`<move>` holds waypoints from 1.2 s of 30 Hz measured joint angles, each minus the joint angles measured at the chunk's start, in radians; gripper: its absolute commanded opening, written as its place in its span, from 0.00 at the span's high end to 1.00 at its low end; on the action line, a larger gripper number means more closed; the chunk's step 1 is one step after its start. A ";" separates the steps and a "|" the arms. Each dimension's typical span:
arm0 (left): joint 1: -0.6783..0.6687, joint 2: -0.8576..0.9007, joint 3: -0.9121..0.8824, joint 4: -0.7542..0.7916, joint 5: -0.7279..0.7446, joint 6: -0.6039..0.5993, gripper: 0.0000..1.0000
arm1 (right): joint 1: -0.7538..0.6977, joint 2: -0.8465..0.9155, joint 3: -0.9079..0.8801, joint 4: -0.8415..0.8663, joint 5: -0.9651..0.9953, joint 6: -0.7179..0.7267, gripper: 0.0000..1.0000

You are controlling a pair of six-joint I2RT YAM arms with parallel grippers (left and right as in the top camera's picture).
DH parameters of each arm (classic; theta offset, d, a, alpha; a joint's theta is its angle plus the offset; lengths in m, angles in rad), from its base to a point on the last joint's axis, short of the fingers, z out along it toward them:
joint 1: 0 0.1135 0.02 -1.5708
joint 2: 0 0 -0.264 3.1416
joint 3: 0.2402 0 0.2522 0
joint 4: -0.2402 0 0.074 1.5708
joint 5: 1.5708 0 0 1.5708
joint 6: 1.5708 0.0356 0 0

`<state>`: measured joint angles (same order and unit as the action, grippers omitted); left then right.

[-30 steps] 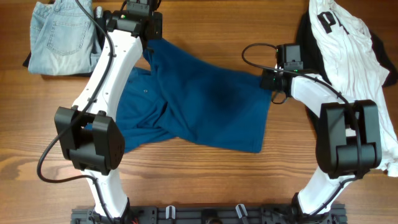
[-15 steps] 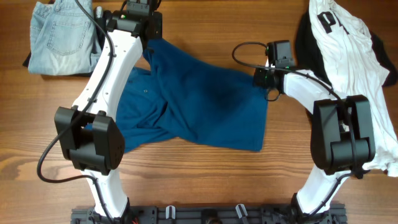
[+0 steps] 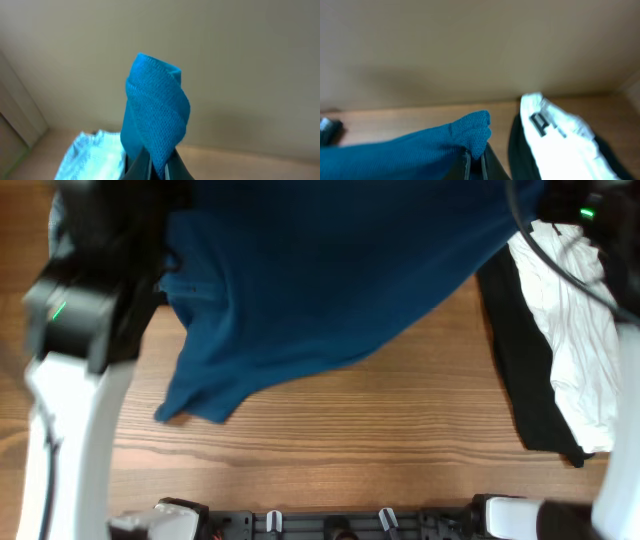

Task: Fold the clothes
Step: 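Lift the shirt high with both grippers and shake it out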

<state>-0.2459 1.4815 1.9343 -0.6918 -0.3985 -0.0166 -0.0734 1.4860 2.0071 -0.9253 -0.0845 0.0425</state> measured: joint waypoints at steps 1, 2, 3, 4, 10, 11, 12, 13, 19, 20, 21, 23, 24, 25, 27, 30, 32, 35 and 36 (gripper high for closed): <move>0.000 -0.049 0.002 0.012 -0.002 0.001 0.96 | -0.007 -0.030 0.014 -0.008 -0.003 -0.003 0.96; 0.000 -0.111 0.005 0.018 -0.002 0.001 0.96 | -0.014 -0.058 0.019 -0.014 -0.006 -0.004 0.96; 0.000 -0.146 0.005 0.027 -0.001 0.003 0.96 | -0.023 -0.097 0.021 -0.022 -0.010 -0.005 0.96; 0.000 -0.176 0.005 0.031 -0.001 0.003 0.96 | -0.034 -0.140 0.021 -0.029 -0.012 -0.007 0.96; 0.000 -0.349 0.004 0.040 0.015 0.003 0.96 | -0.061 -0.367 0.027 -0.028 -0.013 -0.008 0.96; 0.000 -0.368 0.005 0.039 0.016 0.003 0.96 | -0.061 -0.389 0.031 -0.028 -0.013 -0.013 0.96; 0.000 -0.381 0.005 0.038 0.019 0.003 0.96 | -0.061 -0.405 0.036 -0.029 -0.013 -0.018 0.96; 0.000 -0.395 0.006 0.037 0.022 0.003 0.96 | -0.061 -0.413 0.042 -0.031 -0.013 -0.022 0.96; 0.000 -0.320 0.012 0.021 0.022 0.018 0.96 | -0.061 -0.311 0.045 -0.090 -0.013 -0.048 0.96; 0.000 -0.278 0.012 0.019 0.022 0.023 0.96 | -0.061 -0.256 0.045 -0.089 -0.013 -0.054 0.96; 0.000 -0.240 0.012 0.019 0.021 0.029 0.96 | -0.061 -0.219 0.045 -0.084 -0.015 -0.061 0.96; 0.002 -0.139 0.012 0.021 0.021 0.037 0.96 | -0.063 -0.111 0.043 -0.045 -0.024 -0.071 0.96; 0.006 -0.082 0.012 0.034 0.021 0.039 0.96 | -0.063 -0.032 0.043 0.005 -0.028 -0.075 0.96; 0.013 -0.031 0.011 0.051 0.022 0.041 0.96 | -0.064 0.022 0.043 0.047 -0.028 -0.075 0.96; 0.031 0.068 0.010 0.129 0.034 0.042 0.96 | -0.064 0.140 0.041 0.164 -0.040 -0.076 0.96; 0.063 0.203 0.002 0.332 0.061 0.047 0.96 | -0.060 0.292 0.033 0.370 -0.051 -0.082 0.96; 0.078 0.260 -0.001 0.472 0.091 0.058 0.96 | -0.054 0.346 0.026 0.468 -0.053 -0.081 0.96; 0.094 0.303 0.010 0.665 0.166 0.097 0.96 | -0.049 0.369 0.047 0.584 -0.056 -0.077 0.96; 0.093 0.306 0.030 0.689 0.179 0.111 0.96 | -0.049 0.369 0.086 0.587 -0.056 -0.077 0.96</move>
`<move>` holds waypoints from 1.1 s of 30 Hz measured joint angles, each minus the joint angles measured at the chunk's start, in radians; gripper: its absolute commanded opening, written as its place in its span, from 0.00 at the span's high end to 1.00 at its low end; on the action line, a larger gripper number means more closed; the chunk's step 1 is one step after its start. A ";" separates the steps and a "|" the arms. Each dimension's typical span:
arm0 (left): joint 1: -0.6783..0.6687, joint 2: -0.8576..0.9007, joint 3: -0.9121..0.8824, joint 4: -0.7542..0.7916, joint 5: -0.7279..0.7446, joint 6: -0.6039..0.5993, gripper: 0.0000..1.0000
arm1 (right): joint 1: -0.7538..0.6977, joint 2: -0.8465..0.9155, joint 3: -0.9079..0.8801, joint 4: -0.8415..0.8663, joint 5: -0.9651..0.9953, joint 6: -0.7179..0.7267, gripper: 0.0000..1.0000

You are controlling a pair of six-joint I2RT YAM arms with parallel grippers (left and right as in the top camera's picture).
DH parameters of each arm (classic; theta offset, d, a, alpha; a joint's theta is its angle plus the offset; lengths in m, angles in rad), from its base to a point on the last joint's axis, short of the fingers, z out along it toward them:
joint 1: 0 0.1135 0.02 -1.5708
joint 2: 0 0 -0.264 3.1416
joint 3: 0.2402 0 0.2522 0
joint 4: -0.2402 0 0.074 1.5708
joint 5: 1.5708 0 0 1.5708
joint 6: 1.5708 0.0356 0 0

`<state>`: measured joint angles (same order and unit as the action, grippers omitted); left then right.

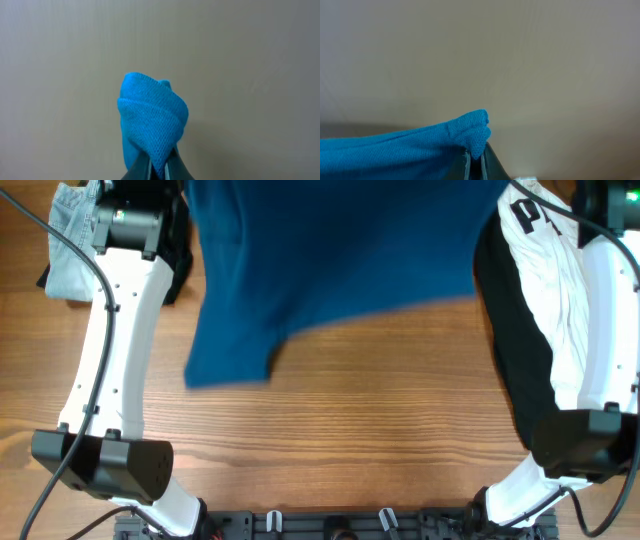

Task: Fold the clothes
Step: 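Lift the shirt high with both grippers and shake it out, then lower the held shirt flat onto the table with both grippers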

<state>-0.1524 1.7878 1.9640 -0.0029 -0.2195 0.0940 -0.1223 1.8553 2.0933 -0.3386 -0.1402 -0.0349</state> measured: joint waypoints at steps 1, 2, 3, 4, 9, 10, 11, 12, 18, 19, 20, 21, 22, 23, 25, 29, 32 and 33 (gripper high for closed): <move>-0.002 0.001 0.028 0.014 0.012 0.015 0.96 | 0.000 0.000 0.053 0.002 0.000 0.000 0.96; -0.003 0.004 0.081 0.011 0.031 0.029 0.96 | 0.000 0.000 0.113 0.005 0.000 0.000 0.96; -0.003 0.005 0.135 0.005 0.046 0.037 0.96 | 0.000 0.000 0.171 0.012 0.000 0.000 0.96; -0.003 0.002 0.181 0.004 0.059 0.045 0.96 | 0.000 -0.006 0.236 0.025 0.000 0.000 0.96; -0.003 -0.048 0.295 -0.120 0.097 0.064 0.96 | -0.002 -0.048 0.313 -0.034 -0.001 -0.001 0.96; -0.003 -0.048 0.298 -0.161 0.100 0.066 0.96 | -0.002 -0.042 0.314 -0.076 -0.001 -0.001 0.96; -0.003 -0.039 0.299 -0.202 0.104 0.066 0.96 | -0.002 -0.026 0.315 -0.114 -0.002 -0.002 0.96; -0.003 -0.024 0.300 -0.253 0.107 0.067 0.96 | -0.002 -0.004 0.315 -0.154 -0.003 -0.005 0.96; -0.003 0.176 0.288 -0.555 0.150 0.067 0.96 | -0.002 0.235 0.296 -0.343 -0.018 -0.020 0.96; -0.003 0.205 0.281 -0.597 0.156 0.067 0.96 | -0.002 0.267 0.286 -0.368 -0.021 -0.023 0.96; -0.003 0.232 0.277 -0.653 0.160 0.067 0.96 | -0.002 0.291 0.281 -0.396 -0.025 -0.024 0.96; -0.003 0.244 0.269 -0.687 0.164 0.066 0.96 | -0.002 0.301 0.278 -0.411 -0.033 -0.027 0.96; -0.003 0.248 0.266 -0.723 0.166 0.062 0.96 | -0.002 0.302 0.277 -0.416 -0.037 -0.031 0.96; -0.003 0.246 0.266 -0.762 0.166 0.050 0.96 | -0.003 0.296 0.278 -0.429 -0.054 -0.035 0.96; -0.003 0.228 0.266 -0.819 0.166 0.021 0.96 | -0.005 0.275 0.278 -0.504 -0.075 -0.039 0.96; -0.003 0.166 0.268 -0.993 0.169 -0.025 0.96 | -0.007 0.204 0.279 -0.729 -0.099 -0.034 0.96; -0.005 0.115 0.269 -1.143 0.170 -0.060 0.96 | -0.008 0.137 0.280 -0.893 -0.105 -0.019 0.96; -0.006 0.097 0.269 -1.195 0.170 -0.076 0.96 | -0.010 0.106 0.280 -0.952 -0.107 -0.014 0.96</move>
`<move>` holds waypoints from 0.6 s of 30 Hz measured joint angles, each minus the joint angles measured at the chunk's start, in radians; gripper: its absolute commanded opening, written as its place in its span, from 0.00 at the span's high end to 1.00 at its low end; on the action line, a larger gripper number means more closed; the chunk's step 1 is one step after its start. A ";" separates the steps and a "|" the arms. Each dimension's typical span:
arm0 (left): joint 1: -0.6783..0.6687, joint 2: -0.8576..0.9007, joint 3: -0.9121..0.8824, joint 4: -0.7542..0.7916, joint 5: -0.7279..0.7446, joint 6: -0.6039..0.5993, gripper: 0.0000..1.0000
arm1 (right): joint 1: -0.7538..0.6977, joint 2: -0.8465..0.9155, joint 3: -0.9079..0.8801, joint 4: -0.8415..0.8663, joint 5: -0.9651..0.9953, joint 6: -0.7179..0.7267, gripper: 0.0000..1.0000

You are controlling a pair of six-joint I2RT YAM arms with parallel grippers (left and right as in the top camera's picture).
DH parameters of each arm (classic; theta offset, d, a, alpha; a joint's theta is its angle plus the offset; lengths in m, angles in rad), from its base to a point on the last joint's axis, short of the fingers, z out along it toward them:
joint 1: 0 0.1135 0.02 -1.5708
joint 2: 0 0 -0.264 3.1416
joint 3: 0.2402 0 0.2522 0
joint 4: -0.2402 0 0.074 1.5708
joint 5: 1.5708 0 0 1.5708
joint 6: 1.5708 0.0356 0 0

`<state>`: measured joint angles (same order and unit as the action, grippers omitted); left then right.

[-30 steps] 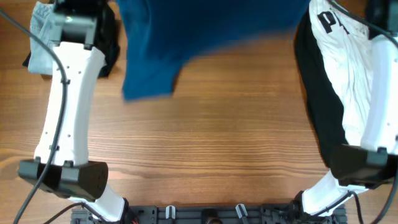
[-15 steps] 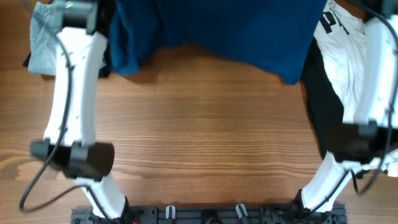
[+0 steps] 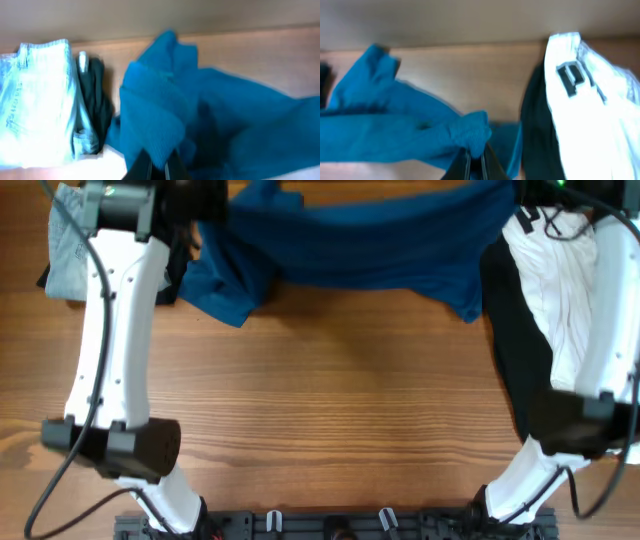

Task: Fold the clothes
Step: 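Lower the held shirt flat onto the table with both grippers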

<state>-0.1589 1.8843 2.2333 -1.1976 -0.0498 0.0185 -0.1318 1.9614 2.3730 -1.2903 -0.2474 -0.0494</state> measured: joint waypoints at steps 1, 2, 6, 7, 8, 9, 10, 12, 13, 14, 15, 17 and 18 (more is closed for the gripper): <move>-0.002 -0.016 0.000 -0.034 0.000 -0.011 0.96 | -0.002 -0.019 0.001 -0.029 -0.001 0.004 0.96; -0.004 -0.034 0.005 -0.095 0.000 -0.029 0.96 | -0.008 -0.053 0.002 -0.100 -0.003 0.016 0.96; -0.006 -0.072 0.010 -0.314 0.004 -0.090 0.96 | -0.034 -0.106 0.006 -0.262 -0.007 0.035 0.95; -0.006 -0.072 0.010 -0.374 0.005 -0.107 0.96 | -0.040 -0.115 0.006 -0.302 -0.007 0.041 0.96; -0.006 -0.072 0.010 -0.397 0.005 -0.117 0.96 | -0.040 -0.119 0.006 -0.315 -0.007 0.045 0.96; -0.006 -0.072 0.010 -0.421 0.007 -0.128 0.96 | -0.040 -0.125 0.006 -0.319 -0.007 0.050 0.96; -0.006 -0.072 0.010 -0.459 0.008 -0.140 0.96 | -0.040 -0.134 0.006 -0.319 -0.007 0.053 0.96; -0.009 -0.077 0.008 -0.485 0.011 -0.174 0.96 | -0.040 -0.178 0.002 -0.319 -0.005 0.069 0.96; -0.012 -0.082 0.006 -0.485 0.012 -0.187 0.96 | -0.040 -0.213 -0.011 -0.317 0.005 0.077 0.96; -0.014 -0.088 0.000 -0.485 0.012 -0.195 0.96 | -0.040 -0.262 -0.037 -0.313 0.014 0.087 0.96; -0.026 -0.110 -0.022 -0.483 0.012 -0.209 0.96 | -0.040 -0.325 -0.079 -0.316 0.030 0.098 0.96; -0.055 -0.169 -0.080 -0.483 0.014 -0.236 0.96 | -0.040 -0.475 -0.188 -0.313 0.059 0.114 0.96; -0.068 -0.197 -0.104 -0.485 0.015 -0.247 0.96 | -0.040 -0.540 -0.249 -0.317 0.069 0.122 0.96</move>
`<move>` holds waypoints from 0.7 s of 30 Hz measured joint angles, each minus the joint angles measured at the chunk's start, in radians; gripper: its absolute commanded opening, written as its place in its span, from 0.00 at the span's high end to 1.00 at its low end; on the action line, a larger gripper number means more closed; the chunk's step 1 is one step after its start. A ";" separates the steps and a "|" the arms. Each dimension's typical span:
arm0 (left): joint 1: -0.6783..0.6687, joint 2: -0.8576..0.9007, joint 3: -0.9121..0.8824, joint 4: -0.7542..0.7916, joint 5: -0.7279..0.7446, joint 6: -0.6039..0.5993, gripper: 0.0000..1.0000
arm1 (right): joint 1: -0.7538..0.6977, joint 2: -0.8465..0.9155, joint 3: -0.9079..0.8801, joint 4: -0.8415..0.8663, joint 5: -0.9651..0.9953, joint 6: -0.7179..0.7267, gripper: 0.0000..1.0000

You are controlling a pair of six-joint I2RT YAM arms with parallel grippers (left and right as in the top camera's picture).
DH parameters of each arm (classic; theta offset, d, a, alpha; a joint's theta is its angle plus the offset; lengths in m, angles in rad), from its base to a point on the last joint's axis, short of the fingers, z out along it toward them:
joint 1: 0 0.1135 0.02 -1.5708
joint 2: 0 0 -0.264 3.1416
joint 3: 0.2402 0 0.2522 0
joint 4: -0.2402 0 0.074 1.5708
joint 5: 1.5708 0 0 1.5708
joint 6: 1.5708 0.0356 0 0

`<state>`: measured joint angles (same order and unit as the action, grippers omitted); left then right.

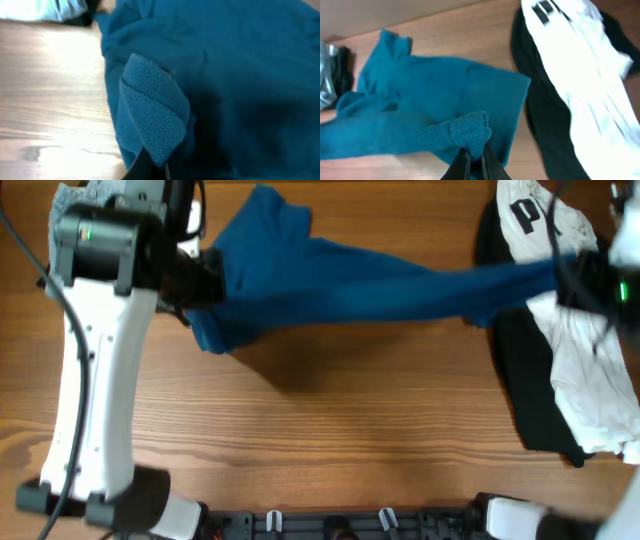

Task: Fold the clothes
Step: 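Lower the held shirt flat onto the table with both grippers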

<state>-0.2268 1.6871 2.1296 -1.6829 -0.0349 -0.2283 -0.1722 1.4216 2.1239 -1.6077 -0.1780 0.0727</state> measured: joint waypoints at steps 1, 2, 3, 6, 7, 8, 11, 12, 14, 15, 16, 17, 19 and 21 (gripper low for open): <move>-0.015 -0.040 -0.043 0.002 0.001 -0.018 0.96 | 0.000 -0.068 -0.071 -0.003 0.008 0.007 0.96; -0.024 -0.069 -0.077 0.000 0.001 -0.033 0.96 | 0.000 -0.111 -0.126 -0.002 0.014 0.011 0.96; -0.031 -0.093 -0.109 -0.002 0.004 -0.050 0.96 | 0.000 -0.148 -0.187 -0.001 0.023 0.014 0.96; -0.053 -0.146 -0.228 0.005 0.003 -0.099 0.96 | 0.000 -0.228 -0.456 0.023 0.058 0.045 0.96; -0.063 -0.154 -0.277 0.009 0.004 -0.119 0.96 | 0.000 -0.234 -0.523 0.034 0.068 0.056 0.96; -0.069 -0.156 -0.306 0.014 0.003 -0.133 0.96 | 0.000 -0.235 -0.568 0.039 0.075 0.064 0.96; -0.082 -0.161 -0.433 0.021 -0.006 -0.198 0.96 | 0.000 -0.247 -0.752 0.056 0.114 0.109 0.96; -0.083 -0.163 -0.468 0.027 -0.016 -0.220 0.96 | 0.000 -0.254 -0.800 0.068 0.127 0.125 0.96; -0.083 -0.175 -0.544 0.055 -0.037 -0.269 0.96 | 0.000 -0.261 -0.855 0.093 0.138 0.149 0.96; -0.083 -0.184 -0.579 0.069 -0.046 -0.290 0.96 | -0.001 -0.263 -0.877 0.111 0.142 0.163 0.96; -0.083 -0.202 -0.631 0.105 -0.055 -0.320 0.96 | -0.002 -0.262 -0.885 0.123 0.146 0.170 0.96; -0.083 -0.217 -0.672 0.142 -0.061 -0.342 0.96 | -0.002 -0.261 -0.889 0.137 0.150 0.177 0.96; -0.083 -0.238 -0.737 0.225 -0.071 -0.373 0.96 | -0.002 -0.253 -0.890 0.171 0.154 0.189 0.96; -0.083 -0.241 -0.775 0.302 -0.073 -0.391 0.96 | -0.002 -0.224 -0.890 0.196 0.157 0.194 0.96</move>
<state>-0.3096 1.4456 1.3548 -1.3808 -0.1078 -0.6189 -0.1741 1.1976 1.2339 -1.4117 -0.0212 0.2665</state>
